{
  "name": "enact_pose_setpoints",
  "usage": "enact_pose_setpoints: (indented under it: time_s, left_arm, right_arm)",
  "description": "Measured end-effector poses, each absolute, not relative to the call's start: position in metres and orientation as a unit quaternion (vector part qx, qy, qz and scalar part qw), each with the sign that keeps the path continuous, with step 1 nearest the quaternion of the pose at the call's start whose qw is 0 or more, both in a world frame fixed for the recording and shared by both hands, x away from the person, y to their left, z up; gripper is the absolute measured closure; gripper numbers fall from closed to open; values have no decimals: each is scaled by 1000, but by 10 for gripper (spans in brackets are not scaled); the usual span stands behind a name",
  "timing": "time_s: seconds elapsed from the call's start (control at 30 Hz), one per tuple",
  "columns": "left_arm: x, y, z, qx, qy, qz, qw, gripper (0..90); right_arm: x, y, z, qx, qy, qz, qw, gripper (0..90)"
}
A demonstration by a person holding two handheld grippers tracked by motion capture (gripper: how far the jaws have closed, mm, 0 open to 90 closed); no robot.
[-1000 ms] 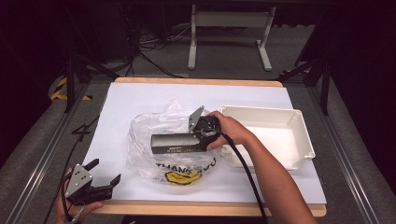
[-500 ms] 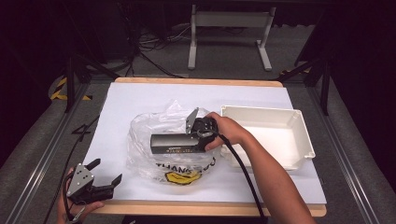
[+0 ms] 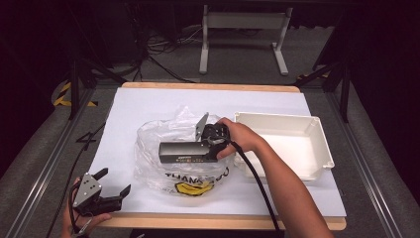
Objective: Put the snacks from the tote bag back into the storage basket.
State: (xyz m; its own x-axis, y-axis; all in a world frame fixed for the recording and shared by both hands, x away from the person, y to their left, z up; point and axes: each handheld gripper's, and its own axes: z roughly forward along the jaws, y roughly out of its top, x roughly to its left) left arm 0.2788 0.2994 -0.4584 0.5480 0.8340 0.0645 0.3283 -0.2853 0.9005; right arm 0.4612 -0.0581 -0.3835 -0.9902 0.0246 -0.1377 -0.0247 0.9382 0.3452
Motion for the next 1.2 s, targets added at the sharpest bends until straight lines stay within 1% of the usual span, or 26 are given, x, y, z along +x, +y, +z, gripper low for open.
enact_pose_setpoints:
  time_s: [0.1,0.33,0.47,1.2]
  left_arm:
    - [279,300,-459,752,387,276,457,74]
    - [280,299,-459,753,386,276,457,74]
    - [280,299,-459,754,386,276,455,74]
    - [281,298,-459,755,383,275,456,74]
  right_arm:
    - [461,-56,-385,2,983,173,68,378]
    - [461,-54,-389,-6,980,186,63,424]
    - [460,-56,-387,-12,980,189,61,428]
    - [450,-66,-358,-21,973,209,91,430]
